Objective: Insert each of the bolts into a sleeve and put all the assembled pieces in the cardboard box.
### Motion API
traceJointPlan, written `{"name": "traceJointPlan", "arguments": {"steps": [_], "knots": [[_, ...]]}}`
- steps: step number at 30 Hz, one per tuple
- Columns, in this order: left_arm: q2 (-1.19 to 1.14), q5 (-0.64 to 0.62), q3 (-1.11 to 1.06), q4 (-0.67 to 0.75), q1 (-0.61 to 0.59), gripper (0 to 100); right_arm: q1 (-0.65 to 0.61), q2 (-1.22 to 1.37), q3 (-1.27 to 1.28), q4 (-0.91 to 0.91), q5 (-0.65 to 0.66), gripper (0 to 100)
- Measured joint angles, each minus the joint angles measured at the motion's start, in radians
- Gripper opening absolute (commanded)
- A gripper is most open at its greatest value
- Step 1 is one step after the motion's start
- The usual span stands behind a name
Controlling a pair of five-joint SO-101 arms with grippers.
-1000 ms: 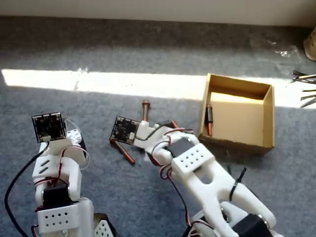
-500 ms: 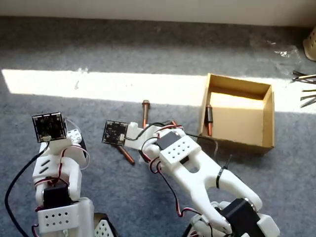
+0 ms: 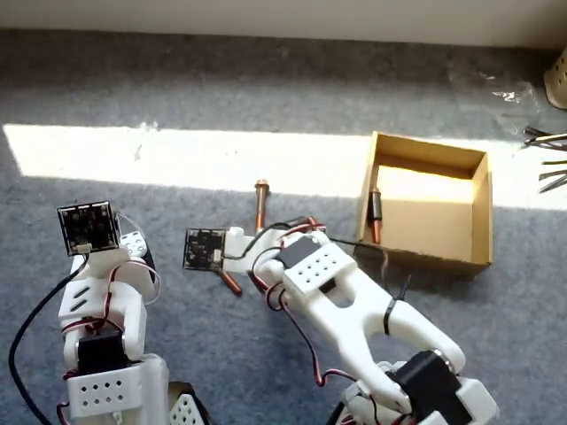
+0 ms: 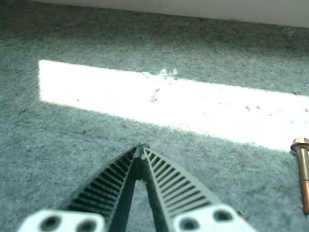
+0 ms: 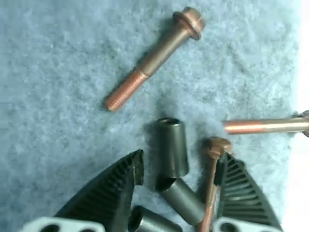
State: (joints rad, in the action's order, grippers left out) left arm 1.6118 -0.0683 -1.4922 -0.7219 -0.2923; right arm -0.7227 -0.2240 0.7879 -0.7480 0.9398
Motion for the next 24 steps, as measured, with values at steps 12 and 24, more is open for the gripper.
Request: {"name": "traceJointPlan", "arguments": {"steps": [12, 24], "knots": [[0.000, 0.000, 0.000, 0.000, -0.002, 1, -0.002, 0.241, -0.227, -0.124, 0.061, 22.4], [0.000, 0.035, 0.000, 0.000, -0.002, 1, -0.002, 0.242, -0.233, -0.124, 0.109, 17.3]]}}
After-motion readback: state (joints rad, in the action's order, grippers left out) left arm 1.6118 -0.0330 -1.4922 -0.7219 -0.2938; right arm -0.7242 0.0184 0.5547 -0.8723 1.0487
